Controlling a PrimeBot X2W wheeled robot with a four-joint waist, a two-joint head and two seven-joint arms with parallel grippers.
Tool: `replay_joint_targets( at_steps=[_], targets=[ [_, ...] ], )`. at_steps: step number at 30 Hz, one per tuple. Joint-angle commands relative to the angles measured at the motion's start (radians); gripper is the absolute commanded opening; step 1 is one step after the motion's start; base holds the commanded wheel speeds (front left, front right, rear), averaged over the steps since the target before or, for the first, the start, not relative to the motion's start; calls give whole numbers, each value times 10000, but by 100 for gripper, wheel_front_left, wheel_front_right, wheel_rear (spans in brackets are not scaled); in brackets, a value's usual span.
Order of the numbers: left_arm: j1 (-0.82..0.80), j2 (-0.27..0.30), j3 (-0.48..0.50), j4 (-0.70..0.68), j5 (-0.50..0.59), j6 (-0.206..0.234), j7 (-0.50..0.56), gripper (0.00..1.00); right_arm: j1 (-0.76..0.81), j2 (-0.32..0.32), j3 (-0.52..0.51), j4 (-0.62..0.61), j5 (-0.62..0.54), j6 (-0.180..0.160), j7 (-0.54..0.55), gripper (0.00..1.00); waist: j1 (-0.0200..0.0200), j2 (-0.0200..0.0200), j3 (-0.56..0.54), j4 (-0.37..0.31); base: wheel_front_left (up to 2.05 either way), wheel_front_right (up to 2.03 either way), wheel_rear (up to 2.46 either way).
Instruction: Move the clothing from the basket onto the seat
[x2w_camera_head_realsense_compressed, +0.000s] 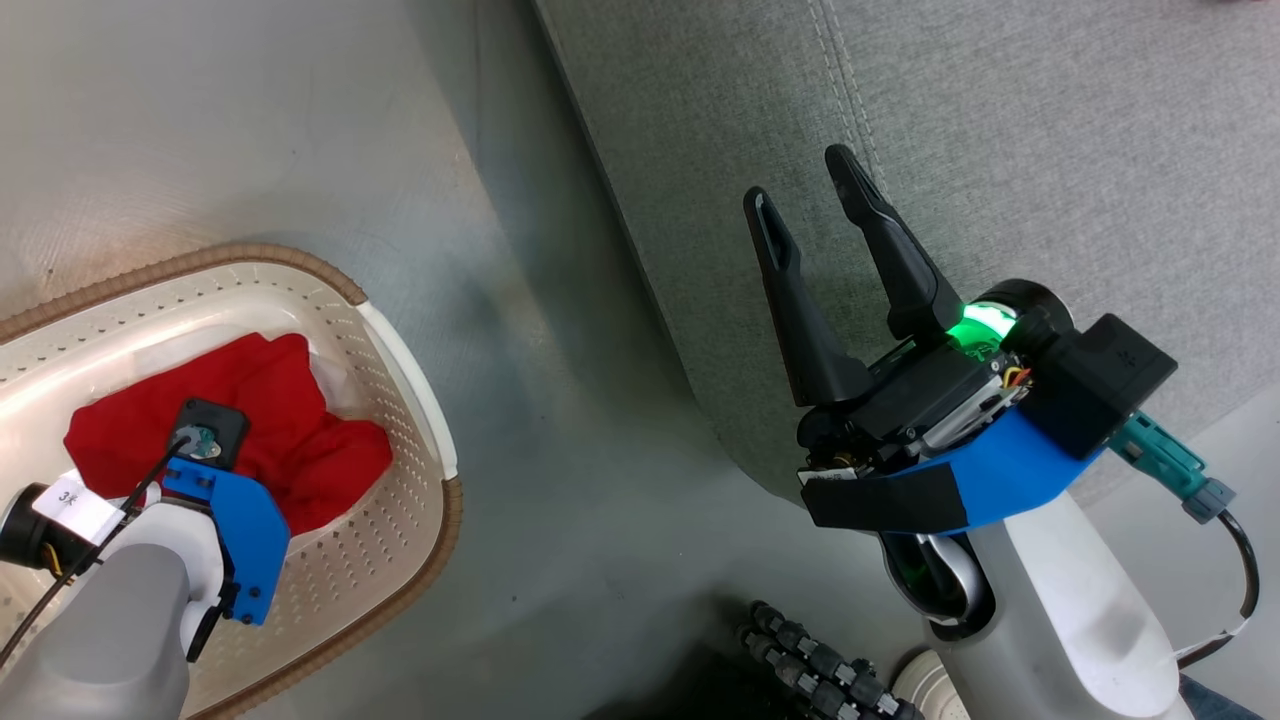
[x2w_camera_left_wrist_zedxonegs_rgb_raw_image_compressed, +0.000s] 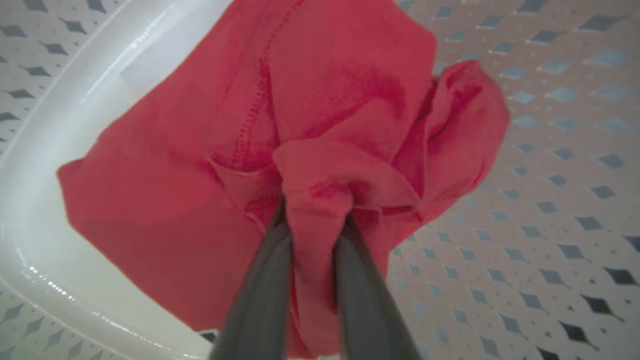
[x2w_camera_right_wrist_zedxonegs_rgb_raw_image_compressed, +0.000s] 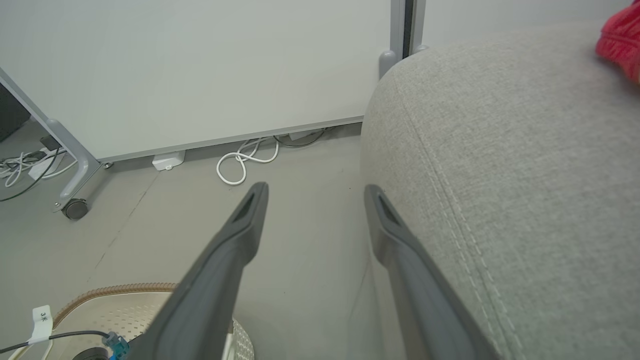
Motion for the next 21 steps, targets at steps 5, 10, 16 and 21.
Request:
replay_joint_targets(
  at_steps=[5,10,16,21],
  targets=[
    [-294,-26,-36,172,-183,-115,-183,0,-132,5,37,-51,-12,1,-34,100,-1,0,37,36,0,0,0],
    [-348,-43,-81,375,-282,-185,-460,0,-266,5,129,11,-18,1,-34,100,-1,0,-37,-15,0,0,0],
    [-411,-44,-31,630,-449,-251,-931,0,-382,5,274,152,45,1,-34,100,-1,0,-214,-101,0,0,0],
    [-311,-198,18,809,-625,-281,-1259,0,-523,8,414,347,-29,3,-34,100,-1,0,-656,-41,0,0,0]
  ],
)
